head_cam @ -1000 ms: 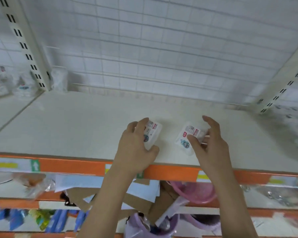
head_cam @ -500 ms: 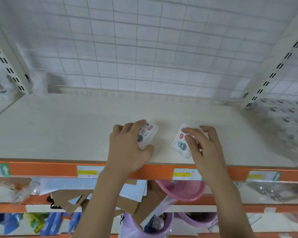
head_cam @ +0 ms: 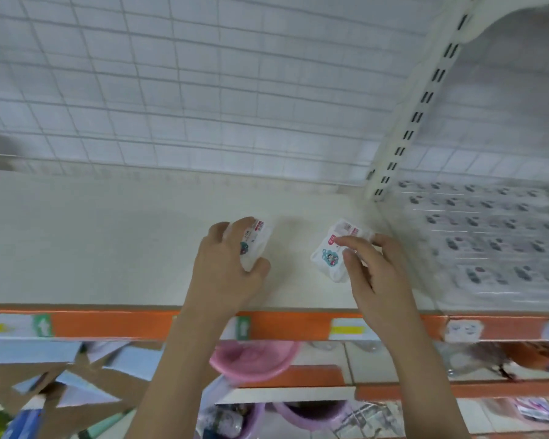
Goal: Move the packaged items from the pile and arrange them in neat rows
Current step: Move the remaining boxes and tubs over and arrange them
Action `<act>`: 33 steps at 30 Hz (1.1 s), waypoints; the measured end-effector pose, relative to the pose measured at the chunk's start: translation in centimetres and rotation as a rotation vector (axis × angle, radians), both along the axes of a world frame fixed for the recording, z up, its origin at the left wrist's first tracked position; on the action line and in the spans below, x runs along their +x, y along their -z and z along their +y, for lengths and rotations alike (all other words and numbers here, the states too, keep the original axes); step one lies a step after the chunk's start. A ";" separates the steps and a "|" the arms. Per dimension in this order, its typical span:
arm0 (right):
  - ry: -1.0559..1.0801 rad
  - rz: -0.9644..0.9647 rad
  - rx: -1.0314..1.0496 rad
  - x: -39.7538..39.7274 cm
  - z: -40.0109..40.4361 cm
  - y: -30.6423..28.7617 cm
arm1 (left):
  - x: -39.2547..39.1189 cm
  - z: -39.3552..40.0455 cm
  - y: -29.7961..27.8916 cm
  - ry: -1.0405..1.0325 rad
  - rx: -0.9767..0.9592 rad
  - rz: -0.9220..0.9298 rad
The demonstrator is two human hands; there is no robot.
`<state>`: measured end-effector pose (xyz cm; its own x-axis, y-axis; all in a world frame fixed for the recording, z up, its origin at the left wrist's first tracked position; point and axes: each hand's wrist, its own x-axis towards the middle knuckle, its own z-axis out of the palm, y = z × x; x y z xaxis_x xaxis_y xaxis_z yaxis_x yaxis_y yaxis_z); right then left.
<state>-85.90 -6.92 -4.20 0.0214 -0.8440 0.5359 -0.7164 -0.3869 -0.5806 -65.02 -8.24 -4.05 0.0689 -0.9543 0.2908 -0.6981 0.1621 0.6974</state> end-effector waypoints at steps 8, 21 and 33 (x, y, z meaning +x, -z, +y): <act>-0.098 -0.028 0.033 -13.6 1.2 -1.3 | -14.5 1.3 -0.1 -0.014 -0.087 -0.101; -0.141 -0.023 0.017 -20.0 -0.6 -1.8 | -21.4 0.5 -3.0 -0.033 -0.144 0.032; 0.007 0.064 -0.179 -33.0 -3.5 -2.6 | -33.0 -2.6 -3.4 0.088 -0.139 -0.010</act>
<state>-118.89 -10.43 -1.63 0.0550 -0.7356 0.6752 -0.7527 -0.4749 -0.4560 -98.00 -10.86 -0.61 -0.0167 -0.9071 0.4207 -0.6839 0.3173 0.6570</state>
